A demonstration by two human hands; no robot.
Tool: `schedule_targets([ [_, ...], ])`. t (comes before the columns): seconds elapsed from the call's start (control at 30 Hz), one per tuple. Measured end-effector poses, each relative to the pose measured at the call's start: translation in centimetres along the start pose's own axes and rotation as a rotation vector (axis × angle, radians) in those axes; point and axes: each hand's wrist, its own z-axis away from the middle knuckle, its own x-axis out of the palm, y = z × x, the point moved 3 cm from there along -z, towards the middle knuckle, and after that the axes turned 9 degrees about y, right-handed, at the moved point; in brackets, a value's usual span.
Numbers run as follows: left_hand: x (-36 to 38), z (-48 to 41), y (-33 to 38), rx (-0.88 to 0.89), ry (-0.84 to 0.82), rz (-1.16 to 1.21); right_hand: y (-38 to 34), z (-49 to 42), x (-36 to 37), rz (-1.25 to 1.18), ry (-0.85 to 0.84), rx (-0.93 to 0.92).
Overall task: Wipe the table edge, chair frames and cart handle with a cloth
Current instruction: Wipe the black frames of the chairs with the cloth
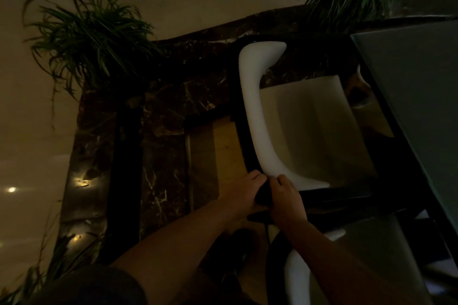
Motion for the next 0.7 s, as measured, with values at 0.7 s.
schedule_targets([
  [0.7, -28.0, 4.1, -5.6, -0.089, 0.335, -0.431, -23.8, -11.5, -14.6, 0.02, 0.19, -0.526],
])
